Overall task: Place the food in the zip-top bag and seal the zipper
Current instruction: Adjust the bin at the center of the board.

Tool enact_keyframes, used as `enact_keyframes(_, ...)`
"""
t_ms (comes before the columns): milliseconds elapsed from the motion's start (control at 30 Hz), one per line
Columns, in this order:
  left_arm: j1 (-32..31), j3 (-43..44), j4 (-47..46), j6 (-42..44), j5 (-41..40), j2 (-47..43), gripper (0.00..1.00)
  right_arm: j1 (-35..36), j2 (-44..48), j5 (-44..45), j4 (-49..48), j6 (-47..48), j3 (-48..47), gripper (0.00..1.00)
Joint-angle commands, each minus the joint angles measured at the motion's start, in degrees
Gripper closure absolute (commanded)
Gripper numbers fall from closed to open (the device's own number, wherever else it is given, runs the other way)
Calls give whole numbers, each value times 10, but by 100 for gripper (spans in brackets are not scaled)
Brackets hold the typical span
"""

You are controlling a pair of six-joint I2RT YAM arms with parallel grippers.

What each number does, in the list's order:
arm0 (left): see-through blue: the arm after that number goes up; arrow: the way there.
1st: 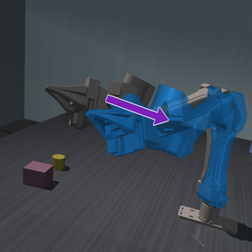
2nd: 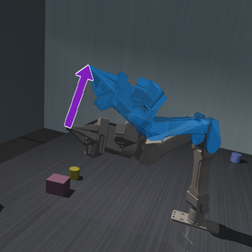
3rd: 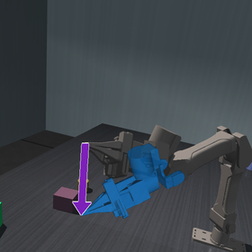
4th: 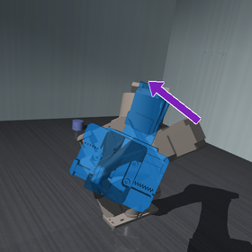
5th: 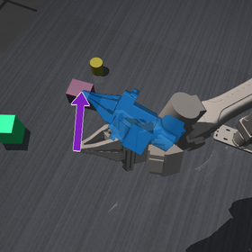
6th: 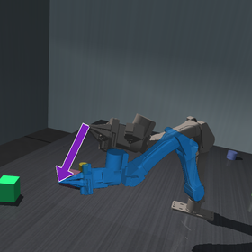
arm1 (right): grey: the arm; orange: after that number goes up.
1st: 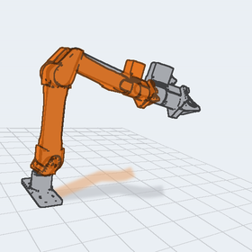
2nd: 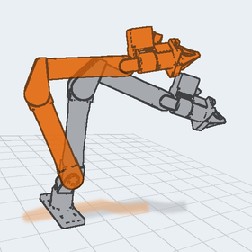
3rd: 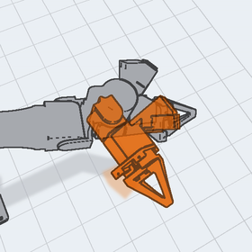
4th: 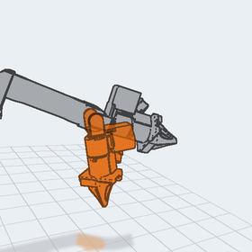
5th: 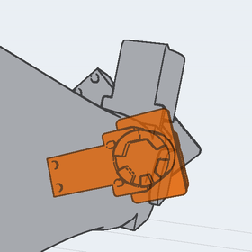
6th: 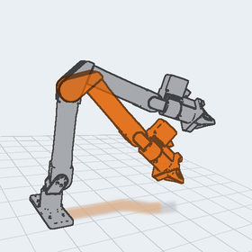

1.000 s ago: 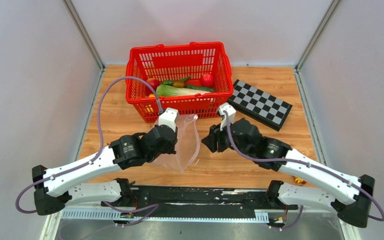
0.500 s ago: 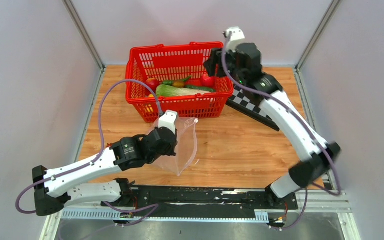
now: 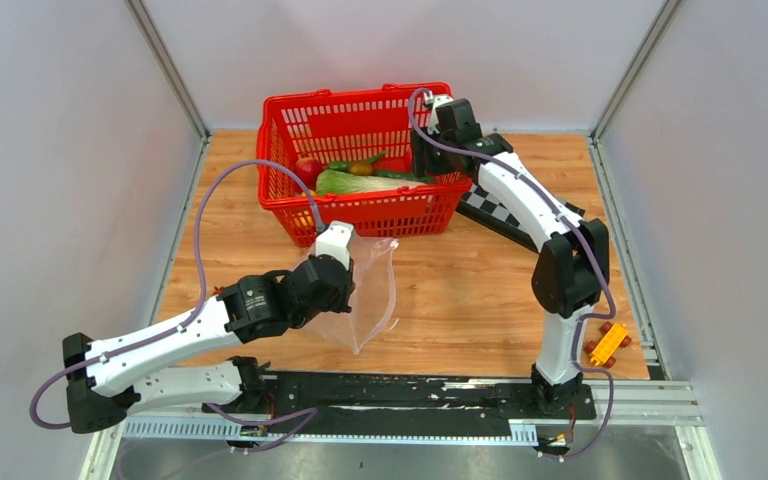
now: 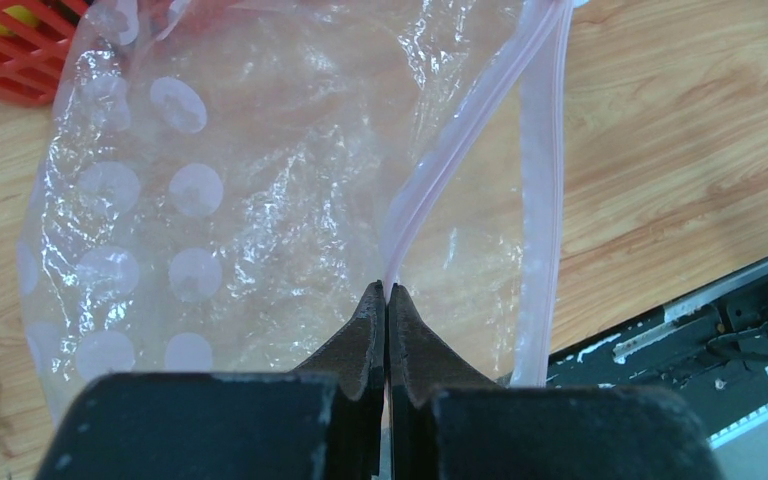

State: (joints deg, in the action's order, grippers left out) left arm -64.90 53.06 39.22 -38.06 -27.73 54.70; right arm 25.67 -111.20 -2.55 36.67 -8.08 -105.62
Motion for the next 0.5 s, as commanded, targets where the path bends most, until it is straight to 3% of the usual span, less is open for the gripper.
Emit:
enact_keyframes(0, -3, 7, -3, -1, -14, -8, 100, -34, 33, 91, -20, -6, 46, 42)
enact_keyframes(333, -3, 9, -4, 0, -17, -9, 100, -133, 123, 151, -61, -44, 185, 42)
enact_keyframes(467, -2, 11, -8, 3, -10, -6, 100, -149, 167, 89, -92, -27, 224, 41)
